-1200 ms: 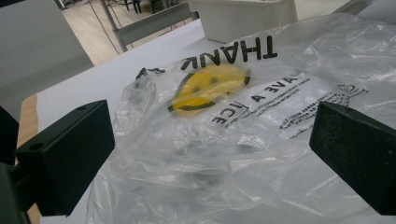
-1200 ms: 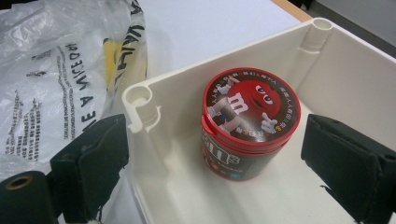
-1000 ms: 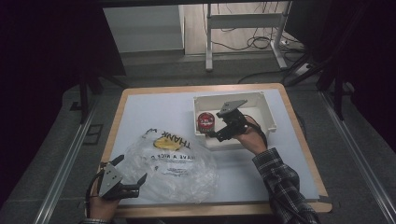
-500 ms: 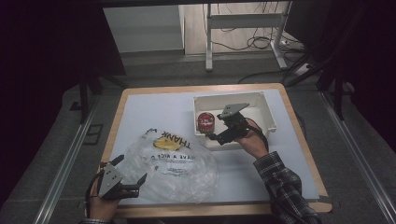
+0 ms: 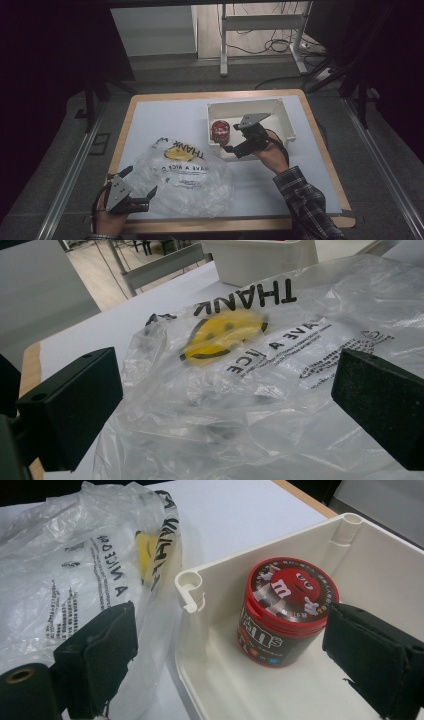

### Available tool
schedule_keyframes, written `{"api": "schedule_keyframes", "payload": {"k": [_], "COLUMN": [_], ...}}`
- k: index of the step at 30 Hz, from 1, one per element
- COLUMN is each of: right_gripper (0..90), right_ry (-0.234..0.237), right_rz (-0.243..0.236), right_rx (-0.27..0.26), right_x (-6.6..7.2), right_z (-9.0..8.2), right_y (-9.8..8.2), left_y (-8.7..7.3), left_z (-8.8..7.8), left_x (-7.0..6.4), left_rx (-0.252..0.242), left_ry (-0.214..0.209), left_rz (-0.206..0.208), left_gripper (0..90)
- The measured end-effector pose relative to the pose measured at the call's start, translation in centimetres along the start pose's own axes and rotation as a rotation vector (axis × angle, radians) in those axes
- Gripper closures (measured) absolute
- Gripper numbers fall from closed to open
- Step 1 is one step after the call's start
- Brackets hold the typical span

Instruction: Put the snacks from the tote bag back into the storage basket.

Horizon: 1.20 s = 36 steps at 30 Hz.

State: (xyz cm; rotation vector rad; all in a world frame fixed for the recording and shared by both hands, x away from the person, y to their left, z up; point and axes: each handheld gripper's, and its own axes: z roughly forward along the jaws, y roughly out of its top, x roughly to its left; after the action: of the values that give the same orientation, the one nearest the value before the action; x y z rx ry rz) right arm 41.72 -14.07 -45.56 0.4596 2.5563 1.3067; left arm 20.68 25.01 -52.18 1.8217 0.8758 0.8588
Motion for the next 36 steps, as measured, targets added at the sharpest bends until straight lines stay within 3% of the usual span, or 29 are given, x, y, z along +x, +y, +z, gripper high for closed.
{"api": "schedule_keyframes", "payload": {"k": [21,36], "right_gripper": [6.2,6.1], "right_ry": [0.016,-0.003], "right_rz": [0.026,0.021], "right_rx": [-0.018,-0.041], "right_x": [1.5,2.9], "right_z": [-1.3,-2.7], "right_y": [-1.1,-2.2], "left_y": [0.0,0.0], "left_z": [0.0,0.0], "left_x": [0.0,0.0], "left_rx": [-0.003,-0.004], "left_ry": [0.003,0.002], "left_rz": [0.001,0.002], "left_gripper": [0.0,0.0]}}
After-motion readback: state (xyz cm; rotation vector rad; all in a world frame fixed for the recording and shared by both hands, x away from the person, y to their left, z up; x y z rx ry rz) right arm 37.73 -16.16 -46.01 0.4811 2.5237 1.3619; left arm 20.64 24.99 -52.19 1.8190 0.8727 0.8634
